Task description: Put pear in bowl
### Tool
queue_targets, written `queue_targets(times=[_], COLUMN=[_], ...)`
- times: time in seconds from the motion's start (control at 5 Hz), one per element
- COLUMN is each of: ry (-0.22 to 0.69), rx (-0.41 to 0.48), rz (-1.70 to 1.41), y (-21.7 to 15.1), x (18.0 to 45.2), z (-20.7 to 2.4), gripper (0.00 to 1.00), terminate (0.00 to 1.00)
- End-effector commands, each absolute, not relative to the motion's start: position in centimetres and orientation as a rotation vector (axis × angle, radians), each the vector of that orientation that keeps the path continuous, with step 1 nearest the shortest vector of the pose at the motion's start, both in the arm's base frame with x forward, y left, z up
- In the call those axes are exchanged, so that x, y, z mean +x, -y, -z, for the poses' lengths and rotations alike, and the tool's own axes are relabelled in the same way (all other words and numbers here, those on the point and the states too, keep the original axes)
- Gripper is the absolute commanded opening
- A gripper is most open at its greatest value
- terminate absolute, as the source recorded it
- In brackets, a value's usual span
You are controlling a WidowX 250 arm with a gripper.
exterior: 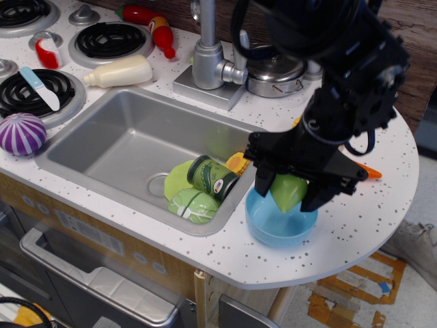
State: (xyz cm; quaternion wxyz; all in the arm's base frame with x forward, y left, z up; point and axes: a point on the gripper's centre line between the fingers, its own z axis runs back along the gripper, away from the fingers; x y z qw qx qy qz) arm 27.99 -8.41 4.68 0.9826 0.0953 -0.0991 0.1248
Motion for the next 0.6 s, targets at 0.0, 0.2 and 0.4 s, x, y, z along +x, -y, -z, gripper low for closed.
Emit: queue_targets(times=[0.0,0.2,0.4], ry=[0.276,0.276,0.276], rx=[0.144,0.144,0.144], rz=[-0.268,-0.268,-0.268], y=[8.59,8.59,8.59], x=[28.58,28.58,28.58], z=[-6.35,-6.35,-6.35], gripper=[1.0,1.0,1.0], terminate=[0.0,0.0,1.0])
